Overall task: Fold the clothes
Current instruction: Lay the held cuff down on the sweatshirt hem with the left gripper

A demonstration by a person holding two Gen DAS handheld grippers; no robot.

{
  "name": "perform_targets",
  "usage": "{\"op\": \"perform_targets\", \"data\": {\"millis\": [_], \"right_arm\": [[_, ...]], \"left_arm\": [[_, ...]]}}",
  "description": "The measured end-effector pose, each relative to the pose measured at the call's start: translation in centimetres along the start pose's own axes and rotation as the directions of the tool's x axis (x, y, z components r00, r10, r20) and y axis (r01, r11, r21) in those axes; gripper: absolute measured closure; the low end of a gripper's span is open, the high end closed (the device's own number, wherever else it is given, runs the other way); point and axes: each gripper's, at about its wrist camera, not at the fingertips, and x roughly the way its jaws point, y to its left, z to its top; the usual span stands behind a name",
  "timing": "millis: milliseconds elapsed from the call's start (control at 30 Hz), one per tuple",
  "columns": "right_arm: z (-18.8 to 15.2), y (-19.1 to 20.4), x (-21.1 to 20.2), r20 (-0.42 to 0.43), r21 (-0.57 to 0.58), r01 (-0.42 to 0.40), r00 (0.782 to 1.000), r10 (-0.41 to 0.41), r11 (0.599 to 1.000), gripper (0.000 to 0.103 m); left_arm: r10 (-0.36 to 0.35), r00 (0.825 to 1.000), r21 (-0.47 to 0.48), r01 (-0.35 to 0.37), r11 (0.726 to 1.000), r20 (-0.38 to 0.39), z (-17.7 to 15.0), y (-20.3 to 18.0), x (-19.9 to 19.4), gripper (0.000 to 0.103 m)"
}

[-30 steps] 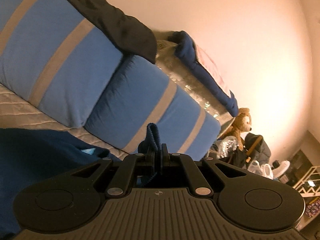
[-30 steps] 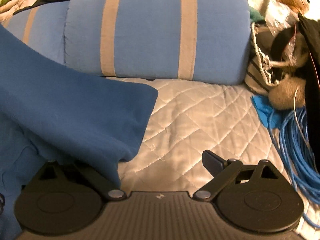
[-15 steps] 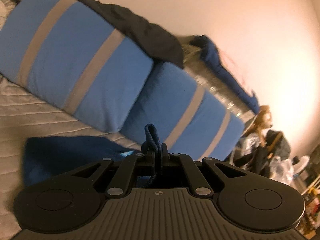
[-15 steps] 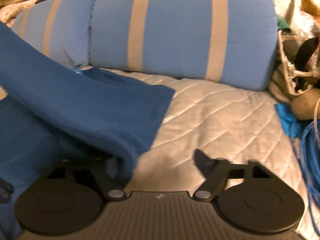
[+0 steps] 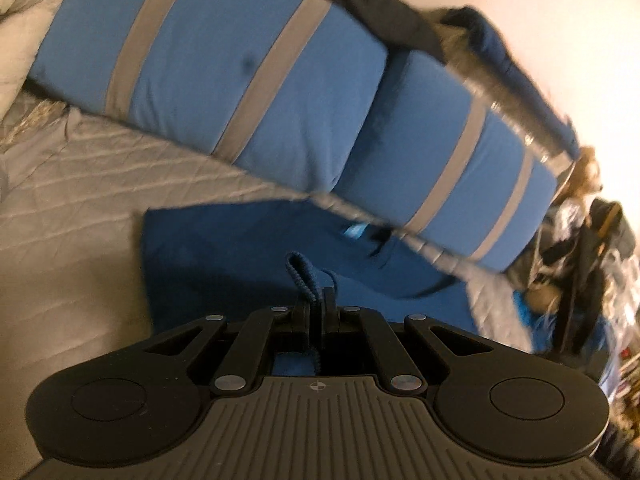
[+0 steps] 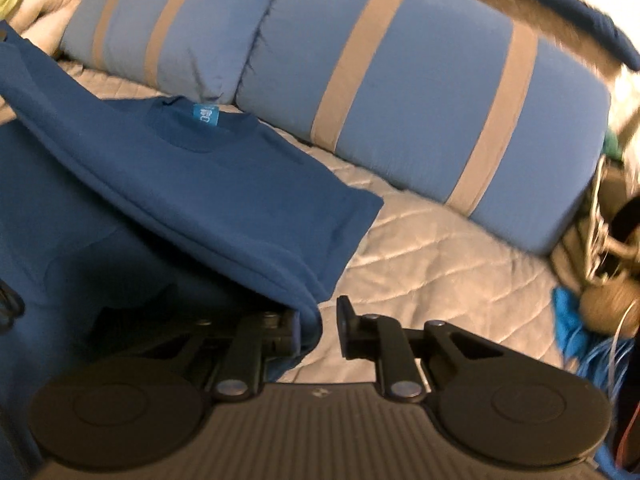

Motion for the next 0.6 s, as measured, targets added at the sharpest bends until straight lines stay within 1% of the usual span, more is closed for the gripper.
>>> {"op": "perform_targets", "data": {"millis": [100,133,233,400,467,533,600], "right_arm": [[-0.1,0.8,0.0,0.001,-0.056,0.019,1.000,-0.019,0.998,0.082],[-0.1,1.1,0.0,0.000,-0.073,0.023,1.000,-0.023,0.997,0.080],[-0.1,1.6,0.1,-0.007,-0.097,0.032,0.999,-0.033,0.995,0.076],[0.1,1.5,0.3,-0.029,-0.093,0.027,0.999,-0.030,0.995,0.067],[0.1,1.4,0.3,-0.039,-0.092,0.024,0.999,-0.028,0.995,0.062],[-0.1,1.4,0.5,-0.050,-0.095,0.019,0.998,-0.024,0.995,0.061],[-0.2,1.3,0.8,-0.067,-0.090,0.009,0.998,-0.016,0.996,0.061]], "left_arm": [[0.030,0.999,0.025,-0.030,0.999,-0.035,-1.3,1.4,0.6,0.098],[0.040,0.998,0.039,-0.039,0.998,-0.046,-1.8,1.7,0.9,0.098],[0.072,0.995,0.077,-0.067,0.995,-0.073,-3.2,2.5,1.8,0.098],[0.119,0.989,0.128,-0.107,0.986,-0.092,-4.9,3.2,2.8,0.098],[0.138,0.986,0.164,-0.122,0.979,-0.091,-5.4,3.0,3.0,0.098],[0.158,0.983,0.199,-0.137,0.970,-0.094,-6.0,2.8,3.4,0.098],[0.172,0.980,0.213,-0.148,0.966,-0.097,-6.3,2.7,3.7,0.097]]}}
